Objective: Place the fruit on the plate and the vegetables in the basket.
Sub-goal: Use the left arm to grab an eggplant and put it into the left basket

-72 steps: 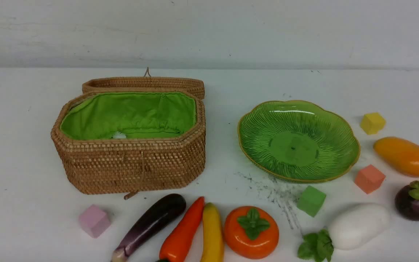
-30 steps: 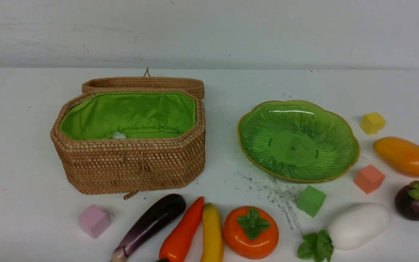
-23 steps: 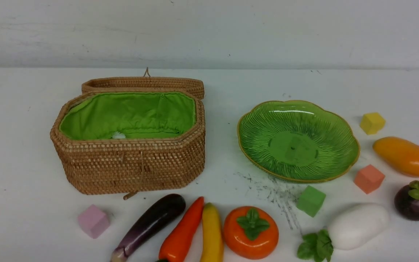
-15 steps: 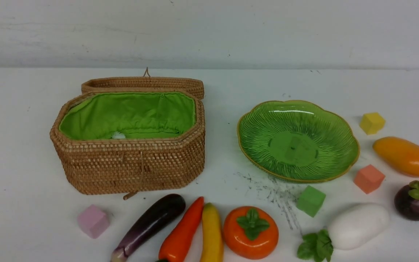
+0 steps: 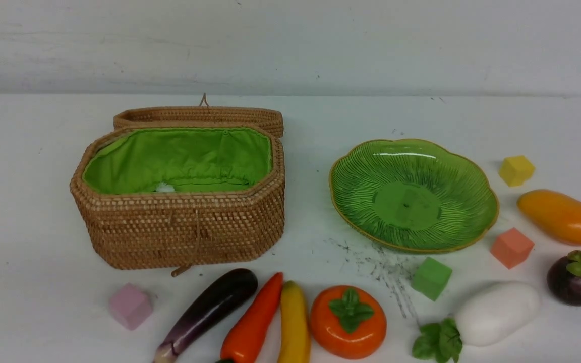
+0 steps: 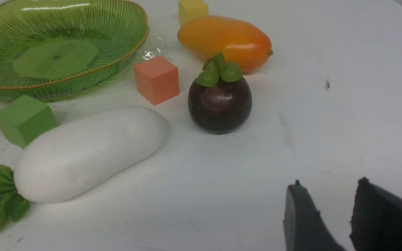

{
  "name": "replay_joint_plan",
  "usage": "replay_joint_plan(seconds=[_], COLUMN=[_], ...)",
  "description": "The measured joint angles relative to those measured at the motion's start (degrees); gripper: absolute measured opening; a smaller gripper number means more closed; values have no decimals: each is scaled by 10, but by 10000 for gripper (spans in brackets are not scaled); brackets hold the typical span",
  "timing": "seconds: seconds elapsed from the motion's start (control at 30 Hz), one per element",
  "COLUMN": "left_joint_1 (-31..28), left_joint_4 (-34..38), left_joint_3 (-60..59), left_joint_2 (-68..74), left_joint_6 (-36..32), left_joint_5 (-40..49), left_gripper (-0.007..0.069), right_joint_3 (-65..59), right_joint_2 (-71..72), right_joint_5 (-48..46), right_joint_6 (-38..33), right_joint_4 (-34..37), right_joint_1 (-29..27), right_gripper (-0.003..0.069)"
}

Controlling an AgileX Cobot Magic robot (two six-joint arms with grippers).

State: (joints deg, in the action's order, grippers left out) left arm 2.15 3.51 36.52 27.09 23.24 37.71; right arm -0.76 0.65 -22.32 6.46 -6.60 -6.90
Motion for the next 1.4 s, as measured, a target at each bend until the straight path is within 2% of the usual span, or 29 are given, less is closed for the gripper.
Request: replay_joint_plan(seconds=[0.1, 0.17, 0.3, 0.4, 0.63, 0.73, 0.87, 0.9, 0.97, 1.0, 1.07, 1.27, 1.4], left_joint_1=[28, 68, 128, 164, 183, 195, 236, 252, 260, 260, 260, 260, 260], left_joint_4=[0, 0, 6, 22, 53, 45, 14, -17, -48, -48, -70, -71, -62], left_joint_3=[-6, -8, -10, -4, 97, 146, 206, 225, 241, 242, 248, 252, 252], left_joint_2=[35, 76, 146, 212, 402, 474, 549, 582, 615, 618, 651, 735, 776], left_joint_6=[-35, -83, -125, -132, -141, -170, -193, -191, -189, -189, -200, -239, -242], left_joint_5=[-8, -16, -5, 8, 61, 85, 95, 95, 92, 92, 81, 44, 30], left_gripper=[239, 239, 239, 239, 249, 286, 379, 440, 503, 503, 554, 578, 544], right_joint_3=[0, 0, 0, 0, 0, 0, 0, 0, 0, 0, 0, 0, 0], right_joint_2=[0, 0, 0, 0, 0, 0, 0, 0, 0, 0, 0, 0, 0], right_joint_5=[0, 0, 0, 0, 0, 0, 0, 0, 0, 0, 0, 0, 0], right_joint_6=[0, 0, 0, 0, 0, 0, 0, 0, 0, 0, 0, 0, 0], right_joint_4=[0, 0, 0, 0, 0, 0, 0, 0, 0, 0, 0, 0, 0], right_joint_1=[0, 0, 0, 0, 0, 0, 0, 0, 0, 0, 0, 0, 0], right_gripper=[242, 242, 242, 242, 242, 242, 242, 242, 242, 242, 242, 242, 242])
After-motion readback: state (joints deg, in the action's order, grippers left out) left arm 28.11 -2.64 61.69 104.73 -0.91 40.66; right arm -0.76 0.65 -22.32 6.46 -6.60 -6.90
